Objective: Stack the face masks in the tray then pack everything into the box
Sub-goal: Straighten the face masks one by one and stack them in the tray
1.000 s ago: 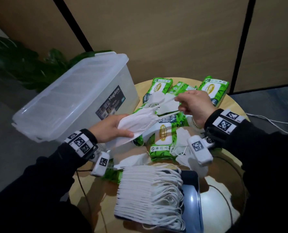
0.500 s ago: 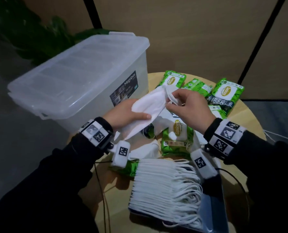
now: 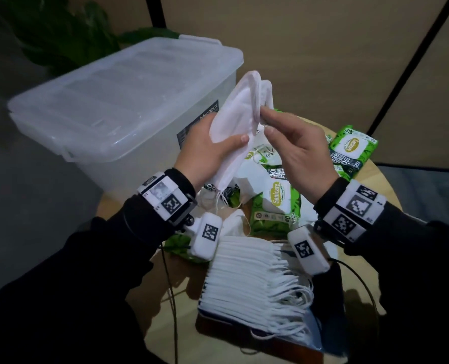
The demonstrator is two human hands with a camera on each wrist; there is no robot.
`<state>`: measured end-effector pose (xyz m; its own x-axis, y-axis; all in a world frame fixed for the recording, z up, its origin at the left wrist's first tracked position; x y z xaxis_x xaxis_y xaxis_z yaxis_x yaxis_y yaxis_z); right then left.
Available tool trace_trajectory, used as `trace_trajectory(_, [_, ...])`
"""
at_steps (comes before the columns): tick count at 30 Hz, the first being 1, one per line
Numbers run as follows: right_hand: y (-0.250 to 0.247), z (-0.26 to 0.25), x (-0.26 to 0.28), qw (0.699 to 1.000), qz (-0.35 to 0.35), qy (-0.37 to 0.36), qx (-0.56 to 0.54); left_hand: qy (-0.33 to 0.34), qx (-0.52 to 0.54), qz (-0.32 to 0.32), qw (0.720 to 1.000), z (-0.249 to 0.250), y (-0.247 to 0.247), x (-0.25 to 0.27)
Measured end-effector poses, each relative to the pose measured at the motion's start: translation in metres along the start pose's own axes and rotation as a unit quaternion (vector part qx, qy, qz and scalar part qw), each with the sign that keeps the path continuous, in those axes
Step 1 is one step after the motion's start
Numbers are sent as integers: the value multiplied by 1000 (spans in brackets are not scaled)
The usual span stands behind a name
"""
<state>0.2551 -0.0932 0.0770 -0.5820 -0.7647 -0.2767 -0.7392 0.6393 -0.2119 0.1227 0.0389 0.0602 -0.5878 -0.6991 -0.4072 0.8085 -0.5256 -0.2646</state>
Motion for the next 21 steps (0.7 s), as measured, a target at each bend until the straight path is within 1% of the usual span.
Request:
trace_trajectory(2, [0,2,2,997,18,43,-63,9,-10,4,1000,2,1,2])
trace_trajectory(4, [-2,3,3,978,29,119,-169,19,-27,-5,999,3,4,5])
trace_trajectory(5, [-5,4,3,959,30,164,-228,24,-36,-12,999,4,5,6])
trace_trajectory(7, [-12,9,2,913,29,246,-325,43,-52,-27,997,7,7,8])
trace_trajectory(8, [-15,11,1,893,26,275,-355,52,-56,-36,996,8,9,9])
trace_trajectory(10, [-15,16,0,872,3,301,-387,61,-56,-59,995,11,13,9])
trace_trajectory(14, [-7,24,3,864,-51,309,-393,51,-7,-98,994,13,17,10])
trace_trajectory(16, [-3,22,3,869,-80,306,-380,38,29,-119,992,14,17,12])
trace_trajectory(18, [-2,18,3,886,-89,291,-350,23,67,-133,989,17,17,15])
trace_trajectory(21, [-3,12,5,920,-67,250,-295,-18,144,-142,979,18,22,19])
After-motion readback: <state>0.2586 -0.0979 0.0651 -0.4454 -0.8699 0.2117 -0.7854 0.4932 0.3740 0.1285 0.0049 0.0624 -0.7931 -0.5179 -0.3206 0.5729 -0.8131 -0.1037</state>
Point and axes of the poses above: each hand's wrist, its own x-axis away from the middle knuckle, its own y-axis out of the palm, z = x × y, the point moved 4 cm from there along -x, towards the middle knuckle, and after that the axes turned 12 degrees about y, right-handed, at the moved point
